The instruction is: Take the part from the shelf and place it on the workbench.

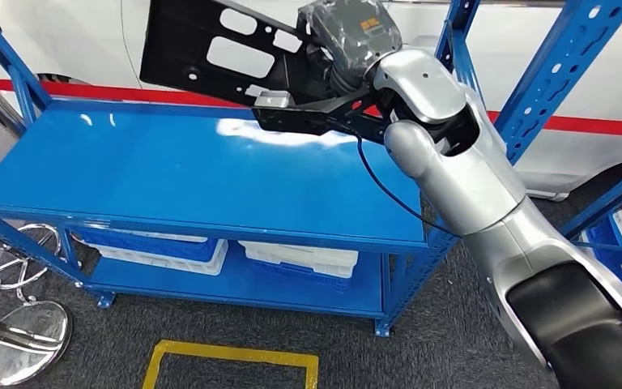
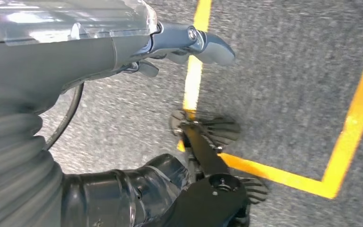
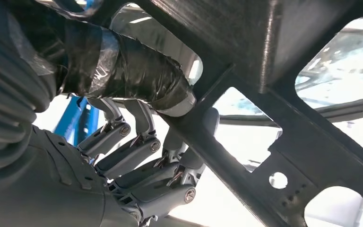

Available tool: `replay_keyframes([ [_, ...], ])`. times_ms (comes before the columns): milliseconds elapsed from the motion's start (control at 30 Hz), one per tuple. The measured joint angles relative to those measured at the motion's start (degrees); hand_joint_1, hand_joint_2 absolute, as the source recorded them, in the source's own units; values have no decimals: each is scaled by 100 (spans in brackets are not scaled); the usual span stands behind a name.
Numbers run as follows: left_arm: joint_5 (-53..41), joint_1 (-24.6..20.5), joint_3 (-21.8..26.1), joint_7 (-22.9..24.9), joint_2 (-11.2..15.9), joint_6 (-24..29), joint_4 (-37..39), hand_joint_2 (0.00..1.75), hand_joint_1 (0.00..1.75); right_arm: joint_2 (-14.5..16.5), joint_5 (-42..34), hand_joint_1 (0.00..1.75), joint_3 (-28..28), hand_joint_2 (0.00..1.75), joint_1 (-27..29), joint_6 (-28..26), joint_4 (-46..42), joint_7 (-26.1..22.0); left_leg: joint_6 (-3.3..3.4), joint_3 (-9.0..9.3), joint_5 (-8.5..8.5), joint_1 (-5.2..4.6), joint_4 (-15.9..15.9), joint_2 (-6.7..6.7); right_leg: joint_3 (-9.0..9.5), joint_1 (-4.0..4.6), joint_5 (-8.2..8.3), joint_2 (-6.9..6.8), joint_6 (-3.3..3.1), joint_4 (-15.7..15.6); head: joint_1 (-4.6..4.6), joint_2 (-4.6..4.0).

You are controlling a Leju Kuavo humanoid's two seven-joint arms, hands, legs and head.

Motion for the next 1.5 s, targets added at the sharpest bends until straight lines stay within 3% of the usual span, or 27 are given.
replay_keyframes([
  [67,-8,1,0,7,-2,1,0,175,0,-20,-15,175,2,175,-6,10,9,-5,62,-146,155,-10,-17,27,-121,17,-577,1,-3,584,5,0],
  [100,-11,6,0,9,-2,1,0,175,0,-26,-21,175,2,175,-2,16,15,-6,80,-237,217,-25,4,36,-169,20,-774,1,-3,941,4,0],
  [133,-12,8,0,10,-2,2,0,175,0,-34,-26,175,3,175,5,20,25,-6,88,-333,269,-39,34,39,-172,23,-828,1,-5,1207,4,0],
  [167,-12,6,0,10,-2,2,0,175,0,-38,-30,175,3,175,11,24,34,-6,90,-435,317,-52,71,39,-109,24,-765,1,-11,1325,4,0],
  [233,-13,3,0,10,-3,2,0,175,0,-41,-35,175,3,175,13,22,45,-6,81,-631,400,-74,160,34,300,39,-498,0,-59,976,4,0],
  [300,-17,10,0,10,-19,-3,0,175,0,-36,-40,175,3,175,3,20,45,-6,46,-773,473,-94,240,27,848,77,-517,-13,-133,237,2,0],
  [333,-21,16,0,10,-27,-7,0,175,0,-33,-45,175,2,175,-1,20,44,-7,18,-805,513,-96,255,27,1012,101,-570,-19,-161,-27,2,0],
  [367,-25,21,0,10,-34,-11,0,175,0,-33,-52,175,2,175,-7,21,44,-11,-16,-824,560,-90,253,29,1077,121,-616,-24,-178,-175,2,0],
  [433,-29,24,1,11,-33,-15,0,175,0,-38,-64,175,2,175,-15,26,48,-21,-84,-848,629,-83,229,24,1026,111,-507,-41,-217,-255,5,0],
  [500,-32,24,1,12,-29,-16,0,175,0,-38,-98,175,3,175,-22,38,50,-46,-154,-946,362,-75,400,6,931,67,-357,-69,-287,-329,-2,0],
  [600,-46,24,0,14,-30,-26,0,175,0,-34,-199,175,3,175,-42,65,51,-130,-241,-1140,-374,-34,1126,-3,740,50,-175,-78,-339,-353,-9,0],
  [667,-59,25,0,21,-30,-31,0,175,0,-28,-270,175,6,175,-45,101,50,-212,-288,-1194,-531,-9,1628,-3,593,49,-62,-77,-326,-347,-9,0],
  [733,-81,20,0,31,-22,-31,0,175,0,1,-342,175,18,175,-46,161,43,-296,-333,-1026,-323,20,1758,-3,407,33,75,-78,-290,-333,-9,0],
  [800,-101,10,-1,40,-12,-31,0,175,0,70,-407,175,38,175,-53,222,9,-327,-358,-495,-75,45,1180,-7,242,10,195,-76,-232,-304,-11,0],
  [833,-107,4,-2,45,-7,-32,0,175,0,112,-437,175,51,175,-64,245,-19,-324,-344,-169,-99,42,730,-17,182,7,248,-73,-196,-285,-10,0],
  [900,-114,-5,-2,52,-1,-35,0,175,0,207,-493,175,106,175,-99,280,-85,-311,-262,203,-240,19,144,-41,130,7,363,-72,-121,-292,-11,0],
  [967,-115,-11,-2,58,2,-39,0,175,0,285,-556,175,204,175,-136,319,-133,-311,-140,176,-206,9,45,-47,118,5,467,-70,-45,-337,-9,0],
  [1033,-122,-28,-2,60,-1,-50,0,175,0,326,-647,175,314,175,-162,368,-168,-321,-15,83,-71,20,23,-22,43,3,246,-52,1,-216,-5,0],
  [1133,-146,-30,-2,57,-4,-68,0,175,0,363,-777,175,456,175,-175,402,-233,-328,103,-142,144,-6,25,13,-184,12,-619,-30,7,716,-2,0],
  [1167,-148,-27,-2,56,-3,-72,0,175,0,369,-811,175,495,175,-175,407,-252,-329,113,-235,211,-21,37,16,-231,17,-762,-26,8,1084,-3,0],
  [1200,-149,-26,-2,55,-3,-75,0,175,0,374,-838,175,530,175,-175,410,-269,-329,117,-334,274,-38,56,16,-219,25,-763,-22,1,1333,-3,0],
  [1267,-149,-27,-2,53,-2,-80,0,175,0,391,-867,175,580,175,-176,415,-296,-328,115,-520,376,-72,106,10,46,46,-493,-20,-49,1299,-3,0],
  [1300,-149,-27,-2,52,-5,-81,0,175,0,401,-875,175,597,175,-179,416,-308,-327,110,-599,421,-86,135,5,331,72,-388,-17,-111,987,-3,0],
  [1367,-150,-16,-2,52,-23,-81,1,175,0,432,-902,175,616,175,-193,413,-336,-322,75,-712,505,-115,173,5,935,133,-466,-27,-230,169,-5,0],
  [1400,-151,-9,-2,52,-32,-81,2,175,0,445,-923,175,623,175,-205,409,-350,-319,47,-743,556,-115,173,10,1139,160,-532,-28,-265,-153,-5,0],
  [1433,-152,-4,-2,52,-38,-81,2,175,0,456,-949,175,628,175,-220,407,-360,-317,14,-760,611,-111,156,18,1215,176,-570,-32,-273,-321,-4,0],
  [1500,-155,3,-2,53,-31,-81,2,175,0,460,-992,175,633,175,-242,403,-367,-313,-49,-790,666,-97,125,11,1177,155,-460,-45,-283,-431,2,0],
])
